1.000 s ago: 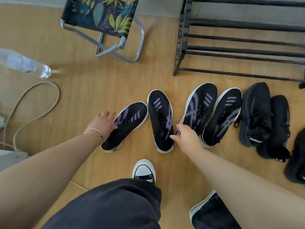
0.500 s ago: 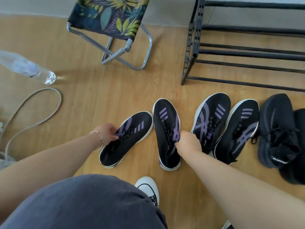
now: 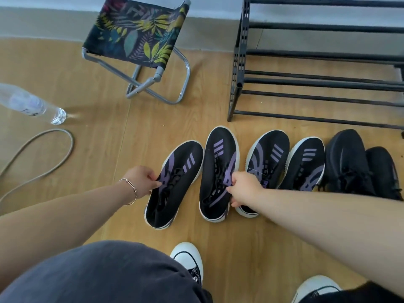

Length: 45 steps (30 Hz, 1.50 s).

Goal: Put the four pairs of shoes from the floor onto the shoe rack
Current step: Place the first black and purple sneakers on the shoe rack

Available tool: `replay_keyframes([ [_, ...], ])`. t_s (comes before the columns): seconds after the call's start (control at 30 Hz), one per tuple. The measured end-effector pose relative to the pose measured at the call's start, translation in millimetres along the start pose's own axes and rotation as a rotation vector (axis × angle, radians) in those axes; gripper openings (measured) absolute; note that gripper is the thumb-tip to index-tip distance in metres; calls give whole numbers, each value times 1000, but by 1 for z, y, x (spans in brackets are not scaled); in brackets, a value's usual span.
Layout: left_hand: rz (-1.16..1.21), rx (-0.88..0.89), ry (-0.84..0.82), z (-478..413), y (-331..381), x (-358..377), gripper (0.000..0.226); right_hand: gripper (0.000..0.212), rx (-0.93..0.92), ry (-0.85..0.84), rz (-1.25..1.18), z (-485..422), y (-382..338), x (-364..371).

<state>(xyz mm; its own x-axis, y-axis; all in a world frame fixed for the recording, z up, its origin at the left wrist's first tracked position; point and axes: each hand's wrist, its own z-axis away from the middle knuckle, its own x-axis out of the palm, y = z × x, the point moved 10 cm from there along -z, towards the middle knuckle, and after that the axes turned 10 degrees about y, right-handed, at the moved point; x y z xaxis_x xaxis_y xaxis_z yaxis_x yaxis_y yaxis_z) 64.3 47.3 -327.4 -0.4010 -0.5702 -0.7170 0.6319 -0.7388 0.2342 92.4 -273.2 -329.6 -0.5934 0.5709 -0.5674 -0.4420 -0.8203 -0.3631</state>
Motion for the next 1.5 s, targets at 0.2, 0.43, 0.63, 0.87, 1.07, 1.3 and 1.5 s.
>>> replay_keyframes([
  [0.2,190,8,-43,22,60,3,17,19,-28,-92,-129,-3,9,-73],
  [0.43,203,18,-17,55,132,25,17,11,19,-147,-310,-3,62,-113],
  [0.63,289,48,44,58,203,40,21,7,-13,34,-442,-9,97,-173],
  [0.87,393,60,135,43,279,46,22,8,-43,233,-518,-40,126,-237],
  [1.07,446,78,254,14,314,47,19,38,-26,274,-680,-75,132,-257],
  [1.3,507,20,361,-19,334,43,15,36,-63,299,-628,-110,116,-276],
  [1.5,495,2,399,-30,346,37,18,42,-123,301,-523,-131,97,-281],
])
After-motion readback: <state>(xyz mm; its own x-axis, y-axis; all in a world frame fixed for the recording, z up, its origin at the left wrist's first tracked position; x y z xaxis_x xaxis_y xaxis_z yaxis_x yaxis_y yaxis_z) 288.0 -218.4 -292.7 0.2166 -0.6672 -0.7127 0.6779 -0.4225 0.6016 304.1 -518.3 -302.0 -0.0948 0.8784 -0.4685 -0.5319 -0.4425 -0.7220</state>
